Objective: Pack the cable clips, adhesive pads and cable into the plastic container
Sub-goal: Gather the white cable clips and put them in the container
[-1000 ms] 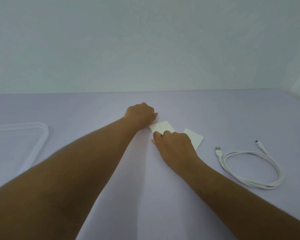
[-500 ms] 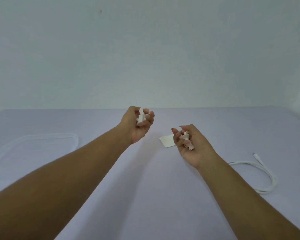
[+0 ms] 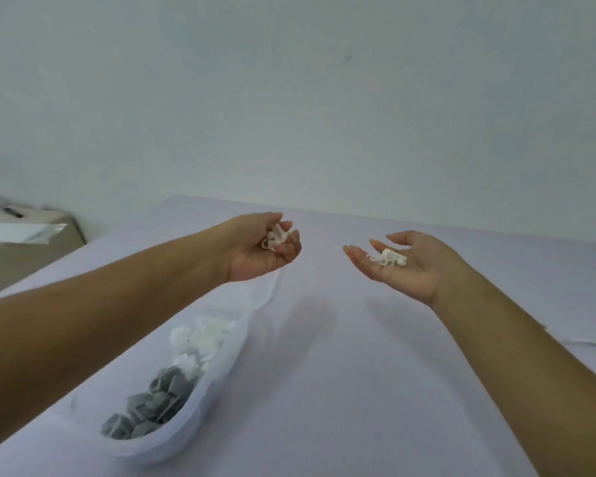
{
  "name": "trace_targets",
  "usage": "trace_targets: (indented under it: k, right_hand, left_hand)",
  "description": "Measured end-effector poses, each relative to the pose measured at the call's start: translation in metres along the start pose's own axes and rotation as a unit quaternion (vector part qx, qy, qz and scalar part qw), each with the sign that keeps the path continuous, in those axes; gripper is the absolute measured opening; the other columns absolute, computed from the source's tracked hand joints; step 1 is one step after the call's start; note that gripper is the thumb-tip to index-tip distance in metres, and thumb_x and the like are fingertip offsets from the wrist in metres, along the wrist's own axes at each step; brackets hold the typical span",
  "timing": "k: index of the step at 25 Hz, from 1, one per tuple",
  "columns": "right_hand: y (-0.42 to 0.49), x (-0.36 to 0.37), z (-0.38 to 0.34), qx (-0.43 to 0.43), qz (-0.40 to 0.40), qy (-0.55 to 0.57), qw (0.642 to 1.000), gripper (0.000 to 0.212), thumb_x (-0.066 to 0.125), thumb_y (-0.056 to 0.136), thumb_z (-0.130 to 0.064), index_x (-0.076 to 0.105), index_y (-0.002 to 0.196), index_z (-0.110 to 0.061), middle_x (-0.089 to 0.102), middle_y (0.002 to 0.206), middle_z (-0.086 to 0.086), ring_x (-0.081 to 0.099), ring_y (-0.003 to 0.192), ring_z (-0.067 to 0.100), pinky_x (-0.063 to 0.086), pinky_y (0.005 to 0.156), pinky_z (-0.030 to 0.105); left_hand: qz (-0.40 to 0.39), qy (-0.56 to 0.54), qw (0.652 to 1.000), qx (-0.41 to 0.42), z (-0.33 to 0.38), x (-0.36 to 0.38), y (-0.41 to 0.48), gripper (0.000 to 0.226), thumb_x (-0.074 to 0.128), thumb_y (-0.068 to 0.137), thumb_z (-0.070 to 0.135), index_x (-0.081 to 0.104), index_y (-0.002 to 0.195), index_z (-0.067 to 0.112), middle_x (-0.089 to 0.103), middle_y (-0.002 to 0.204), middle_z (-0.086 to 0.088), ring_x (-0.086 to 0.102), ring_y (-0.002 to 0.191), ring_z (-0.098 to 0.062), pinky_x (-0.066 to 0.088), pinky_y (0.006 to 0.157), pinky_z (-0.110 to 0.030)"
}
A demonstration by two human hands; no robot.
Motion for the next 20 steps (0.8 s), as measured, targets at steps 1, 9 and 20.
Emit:
trace_targets:
  k: [1, 9, 20]
  right_hand:
    - [0.000, 0.016, 0.016, 0.018, -0.013, -0.025, 0.999, 0.033, 0.036, 0.098, -0.007, 0.048, 0.125, 0.007, 0.046, 0.126, 0.039, 0.053, 0.114, 0.050, 0.052, 0.077, 0.049]
    - [0.019, 0.100, 0.149, 0.165, -0.070, -0.154, 0.972, 0.025, 0.038, 0.098, -0.015, 0.050, 0.105, 0.006, 0.048, 0.112, 0.034, 0.054, 0.101, 0.045, 0.051, 0.079, 0.043]
    - [0.066, 0.126, 0.233, 0.220, -0.021, -0.168, 0.961, 0.032, 0.040, 0.098, -0.013, 0.045, 0.118, 0.011, 0.041, 0.134, 0.030, 0.046, 0.125, 0.041, 0.050, 0.091, 0.040]
  left_hand:
    - [0.025, 0.019, 0.999, 0.005, 0.009, -0.025, -0.017, 0.021, 0.035, 0.103, 0.017, 0.044, 0.087, 0.005, 0.047, 0.075, -0.012, 0.043, 0.066, -0.017, 0.036, 0.034, -0.014]
    - [0.185, 0.035, 0.982, 0.013, 0.018, -0.150, -0.086, 0.029, 0.031, 0.104, 0.022, 0.049, 0.095, 0.001, 0.048, 0.096, -0.019, 0.054, 0.082, -0.027, 0.051, 0.074, -0.033]
    - [0.219, -0.034, 0.975, -0.001, 0.005, -0.189, -0.075, 0.026, 0.035, 0.102, 0.025, 0.046, 0.106, 0.002, 0.050, 0.089, -0.015, 0.050, 0.077, -0.024, 0.042, 0.068, -0.032]
Point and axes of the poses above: each hand's wrist, its own y-axis towards the middle knuckle, its own x-axis out of the palm, z = x × y, the point moved 2 cm from there along y, towards the middle knuckle
